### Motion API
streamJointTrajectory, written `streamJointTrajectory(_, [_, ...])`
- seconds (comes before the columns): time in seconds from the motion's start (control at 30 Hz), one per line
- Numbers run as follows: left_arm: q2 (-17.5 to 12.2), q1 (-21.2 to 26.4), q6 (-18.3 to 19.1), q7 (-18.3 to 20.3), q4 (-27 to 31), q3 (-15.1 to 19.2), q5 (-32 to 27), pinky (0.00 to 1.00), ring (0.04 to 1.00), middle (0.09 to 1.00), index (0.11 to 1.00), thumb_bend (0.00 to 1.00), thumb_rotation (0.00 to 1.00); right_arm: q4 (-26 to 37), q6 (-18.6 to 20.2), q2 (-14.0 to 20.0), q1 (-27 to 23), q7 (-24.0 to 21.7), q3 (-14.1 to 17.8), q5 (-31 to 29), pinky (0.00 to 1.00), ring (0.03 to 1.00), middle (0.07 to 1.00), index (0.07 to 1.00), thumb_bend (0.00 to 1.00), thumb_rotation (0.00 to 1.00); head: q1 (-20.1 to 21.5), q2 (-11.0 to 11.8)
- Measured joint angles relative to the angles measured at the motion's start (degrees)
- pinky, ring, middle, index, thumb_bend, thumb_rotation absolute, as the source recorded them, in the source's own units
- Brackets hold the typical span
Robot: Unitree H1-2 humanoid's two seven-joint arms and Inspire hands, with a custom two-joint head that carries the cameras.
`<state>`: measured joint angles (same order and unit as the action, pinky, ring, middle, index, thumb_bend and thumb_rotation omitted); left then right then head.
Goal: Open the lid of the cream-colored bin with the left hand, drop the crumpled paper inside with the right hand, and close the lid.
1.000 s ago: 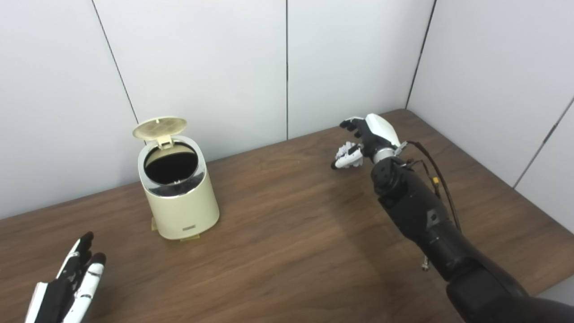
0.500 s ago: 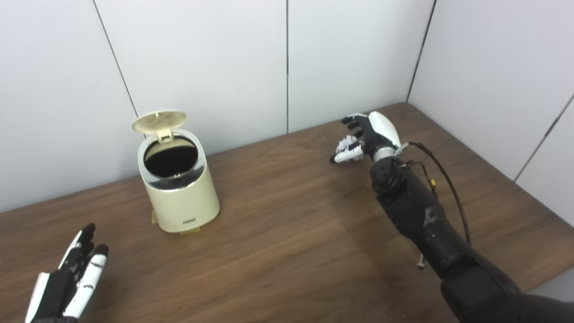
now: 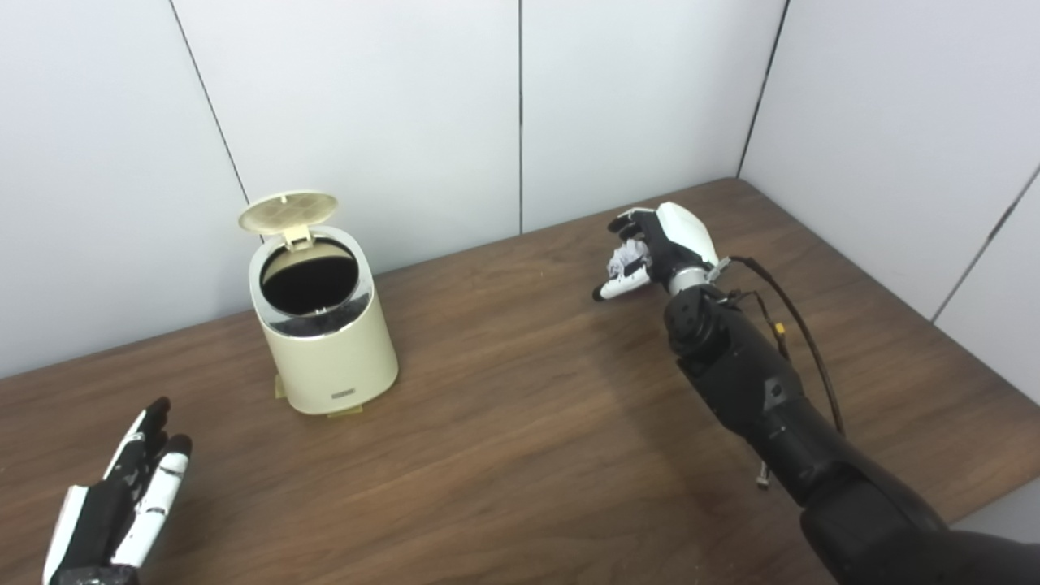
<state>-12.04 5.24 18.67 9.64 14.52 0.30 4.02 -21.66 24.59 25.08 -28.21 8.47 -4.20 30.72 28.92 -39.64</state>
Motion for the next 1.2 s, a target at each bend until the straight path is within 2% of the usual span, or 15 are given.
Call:
streamJointTrajectory(0.17, [0.00, 0.01, 0.00, 0.00, 0.00, -0.03, 0.04, 1.00, 1.000, 1.000, 1.000, 0.44, 0.72, 0.17, 0.11, 0.02, 0.26, -0.06, -0.44, 0.32, 0.56, 0.640, 0.709, 0.676, 0.95, 0.00, -0.26, 0.09])
streamJointTrajectory(0.37, [0.00, 0.16, 0.00, -0.04, -0.01, -0.05, 0.24, 1.00, 1.000, 1.000, 1.000, 0.45, 0.71, 0.02, 0.18, 0.54, 0.47, -0.16, -2.52, 2.48, 0.57, 0.642, 0.699, 0.664, 0.95, 0.00, -0.44, 0.18])
streamJointTrajectory(0.67, [0.00, 0.86, 0.01, -0.13, 0.01, -0.11, 0.83, 1.00, 1.000, 1.000, 1.000, 0.46, 0.76, -0.14, 0.86, 1.21, 0.47, -0.32, -2.60, 2.52, 0.56, 0.558, 0.615, 0.608, 0.90, 0.00, -0.35, -0.35])
streamJointTrajectory(0.7, [0.00, 0.91, 0.01, -0.13, 0.03, -0.15, 0.90, 1.00, 1.000, 1.000, 1.000, 0.46, 0.75, -0.13, 0.87, 1.21, 0.48, -0.33, -2.52, 2.50, 0.48, 0.474, 0.569, 0.574, 0.71, 0.00, -0.35, -0.44])
streamJointTrajectory(0.73, [0.01, 0.91, 0.02, -0.12, 0.09, -0.17, 0.90, 1.00, 1.000, 1.000, 1.000, 0.46, 0.74, -0.11, 0.87, 1.21, 0.51, -0.32, -2.39, 2.49, 0.43, 0.422, 0.540, 0.553, 0.59, 0.00, -0.35, -0.53])
streamJointTrajectory(0.77, [0.01, 0.90, 0.01, -0.12, 0.10, -0.17, 0.89, 1.00, 1.000, 1.000, 1.000, 0.45, 0.74, -0.08, 0.89, 1.22, 0.57, -0.31, -2.27, 2.49, 0.40, 0.403, 0.530, 0.538, 0.55, 0.00, -0.35, -0.53])
streamJointTrajectory(0.9, [0.01, 0.89, 0.01, -0.31, 0.10, -0.19, 1.17, 1.00, 1.000, 1.000, 1.000, 0.45, 0.76, 0.98, 1.60, 1.25, 1.27, -0.30, -1.71, 2.52, 0.32, 0.386, 0.499, 0.516, 0.50, 0.00, -0.70, -0.97])
streamJointTrajectory(1.0, [0.06, 0.89, 0.00, -0.36, 0.10, -0.16, 1.09, 1.00, 1.000, 1.000, 1.000, 0.45, 0.76, 0.97, 1.85, 1.34, 1.28, -0.40, -1.07, 2.27, 0.29, 0.403, 0.518, 0.517, 0.49, 0.00, -1.23, -0.97])
streamJointTrajectory(1.2, [0.23, 0.89, 0.00, -0.58, 0.10, -0.11, 1.07, 1.00, 1.000, 1.000, 1.000, 0.47, 0.78, 1.38, 2.11, 1.46, 1.27, -2.01, -0.84, 2.47, 0.26, 0.412, 0.527, 0.539, 0.49, 0.00, -2.02, -0.88])
